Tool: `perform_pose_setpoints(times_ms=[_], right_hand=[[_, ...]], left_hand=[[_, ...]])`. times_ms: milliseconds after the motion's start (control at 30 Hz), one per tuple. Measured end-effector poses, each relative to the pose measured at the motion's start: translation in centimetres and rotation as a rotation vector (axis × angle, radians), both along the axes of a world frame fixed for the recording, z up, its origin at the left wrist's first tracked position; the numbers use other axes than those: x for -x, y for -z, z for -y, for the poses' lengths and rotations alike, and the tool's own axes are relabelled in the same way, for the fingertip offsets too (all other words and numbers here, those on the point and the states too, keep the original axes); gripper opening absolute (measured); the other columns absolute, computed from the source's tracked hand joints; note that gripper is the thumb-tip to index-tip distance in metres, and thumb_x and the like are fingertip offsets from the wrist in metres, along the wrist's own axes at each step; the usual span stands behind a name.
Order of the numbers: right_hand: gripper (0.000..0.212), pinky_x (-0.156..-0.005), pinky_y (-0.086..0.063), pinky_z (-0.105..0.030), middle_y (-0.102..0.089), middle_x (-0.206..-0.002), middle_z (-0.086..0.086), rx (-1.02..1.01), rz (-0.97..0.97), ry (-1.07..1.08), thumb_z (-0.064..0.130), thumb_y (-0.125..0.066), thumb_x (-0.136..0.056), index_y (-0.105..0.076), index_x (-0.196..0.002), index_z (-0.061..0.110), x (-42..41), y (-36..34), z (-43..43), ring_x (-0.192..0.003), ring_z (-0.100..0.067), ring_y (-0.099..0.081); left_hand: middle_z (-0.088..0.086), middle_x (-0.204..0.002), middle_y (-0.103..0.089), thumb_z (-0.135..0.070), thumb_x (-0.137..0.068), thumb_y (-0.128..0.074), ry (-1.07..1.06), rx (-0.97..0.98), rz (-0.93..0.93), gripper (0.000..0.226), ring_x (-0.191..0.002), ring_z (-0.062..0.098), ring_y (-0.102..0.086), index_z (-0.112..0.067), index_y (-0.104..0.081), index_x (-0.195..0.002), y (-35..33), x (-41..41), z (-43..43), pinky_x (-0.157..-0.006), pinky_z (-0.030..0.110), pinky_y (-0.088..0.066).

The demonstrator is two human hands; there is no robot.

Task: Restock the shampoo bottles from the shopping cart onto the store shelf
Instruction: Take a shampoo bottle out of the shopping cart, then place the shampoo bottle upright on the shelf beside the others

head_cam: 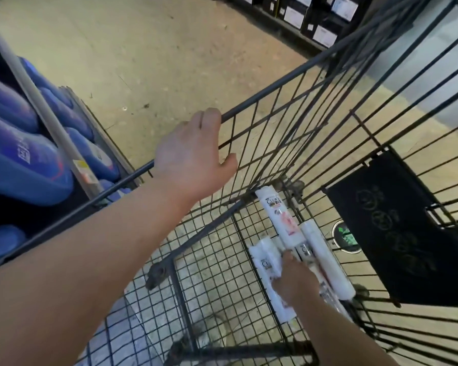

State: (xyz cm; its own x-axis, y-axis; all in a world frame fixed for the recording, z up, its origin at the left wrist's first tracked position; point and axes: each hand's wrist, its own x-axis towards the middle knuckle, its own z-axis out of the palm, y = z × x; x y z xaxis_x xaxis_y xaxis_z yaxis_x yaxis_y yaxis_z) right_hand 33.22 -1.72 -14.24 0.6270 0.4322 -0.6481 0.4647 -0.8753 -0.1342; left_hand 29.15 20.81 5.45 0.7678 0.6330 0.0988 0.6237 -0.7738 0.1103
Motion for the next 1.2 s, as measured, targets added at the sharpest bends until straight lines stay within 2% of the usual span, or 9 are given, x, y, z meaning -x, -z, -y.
perform_pose_setpoints(times_ms=[233, 400, 500, 600, 733, 833, 1000, 1133, 1200], right_hand=[[0.061, -0.083, -0.051, -0.036, -0.064, -0.113, 0.002, -0.018, -0.034, 0.06, 0.04, -0.07, -0.078, -0.04, -0.129, 0.024, 0.5, 0.3, -0.1, -0.1, -0.019, -0.063], [0.045, -0.08, -0.05, -0.03, -0.062, -0.11, 0.003, -0.102, -0.138, 0.159, 0.036, -0.068, -0.079, -0.046, -0.117, 0.025, 0.0, -1.7, -0.1, -0.097, -0.018, -0.062], [0.039, -0.059, -0.052, -0.026, -0.064, -0.098, 0.003, -0.263, -0.236, 0.317, 0.027, -0.07, -0.076, -0.046, -0.107, 0.026, -0.1, -4.7, 0.1, -0.085, -0.016, -0.064], [0.042, -0.043, -0.044, -0.017, -0.065, -0.095, 0.002, -0.38, -0.276, 0.39, 0.021, -0.073, -0.075, -0.049, -0.109, 0.022, -0.1, -9.2, 0.1, -0.076, -0.013, -0.064], [0.042, -0.049, -0.048, -0.016, -0.067, -0.098, 0.001, -0.543, -0.3, 0.38, 0.019, -0.072, -0.075, -0.051, -0.111, 0.023, 0.6, -16.3, 0.1, -0.08, -0.014, -0.064], [0.04, -0.051, -0.044, -0.009, -0.065, -0.093, 0.006, -0.648, -0.306, 0.349, 0.016, -0.074, -0.075, -0.053, -0.109, 0.023, 1.1, -21.6, 0.4, -0.078, -0.005, -0.061], [0.038, -0.058, -0.042, -0.01, -0.063, -0.088, 0.016, -0.789, -0.321, 0.269, 0.017, -0.078, -0.073, -0.052, -0.098, 0.031, 2.6, -30.7, 1.2, -0.078, 0.006, -0.057], [0.037, -0.06, -0.047, -0.013, -0.069, -0.09, 0.012, -0.875, -0.375, 0.21, 0.015, -0.078, -0.073, -0.058, -0.104, 0.022, 4.7, -36.8, 2.5, -0.076, -0.001, -0.067], [0.036, -0.059, -0.046, -0.012, -0.07, -0.091, 0.011, -0.9, -0.389, 0.137, 0.014, -0.078, -0.073, -0.059, -0.101, 0.025, 6.2, -39.5, 2.9, -0.074, 0.002, -0.067]], left_hand=[[0.004, -0.117, -0.05, -0.047, -0.087, -0.052, 0.002, -0.008, -0.034, 0.056, -0.1, 0.025, -0.052, -0.015, -0.033, -0.128, -0.1, -0.1, 0.0, -0.062, 0.033, -0.032], [0.007, -0.123, -0.048, -0.045, -0.086, -0.054, 0.0, 0.024, -0.074, 0.058, -0.106, 0.028, -0.05, -0.013, -0.031, -0.13, -0.2, 0.0, -0.2, -0.068, 0.034, -0.035], [0.009, -0.128, -0.046, -0.045, -0.085, -0.055, -0.001, 0.09, -0.116, 0.063, -0.111, 0.029, -0.05, -0.013, -0.029, -0.133, -0.8, 0.0, 0.0, -0.075, 0.037, -0.042], [0.01, -0.132, -0.044, -0.047, -0.083, -0.057, 0.01, 0.163, -0.193, 0.068, -0.114, 0.031, -0.049, -0.014, -0.027, -0.134, -1.5, 0.1, -0.1, -0.083, 0.039, -0.045], [0.013, -0.147, -0.033, -0.049, -0.082, -0.06, -0.021, 0.304, -0.278, 0.085, -0.13, 0.033, -0.038, -0.019, -0.013, -0.146, -3.0, 0.6, 0.2, -0.103, 0.047, -0.037], [0.011, -0.155, -0.016, -0.052, -0.085, -0.055, -0.077, 0.388, -0.224, 0.09, -0.138, 0.034, -0.026, -0.021, -0.001, -0.15, -5.2, 2.7, 1.8, -0.111, 0.047, -0.029], [0.006, -0.145, -0.038, -0.049, -0.087, -0.055, -0.145, 0.527, -0.04, 0.067, -0.128, 0.025, -0.043, -0.022, -0.03, -0.143, -10.1, 10.0, 6.0, -0.104, 0.039, -0.04], [0.0, -0.145, -0.039, -0.054, -0.086, -0.052, -0.203, 0.426, -0.019, 0.066, -0.128, 0.02, -0.043, -0.025, -0.032, -0.143, -14.1, 16.6, 9.6, -0.103, 0.034, -0.041], [0.0, -0.144, -0.038, -0.057, -0.085, -0.051, -0.231, 0.375, -0.004, 0.069, -0.128, 0.019, -0.042, -0.024, -0.032, -0.143, -16.2, 19.5, 11.0, -0.103, 0.033, -0.04]])
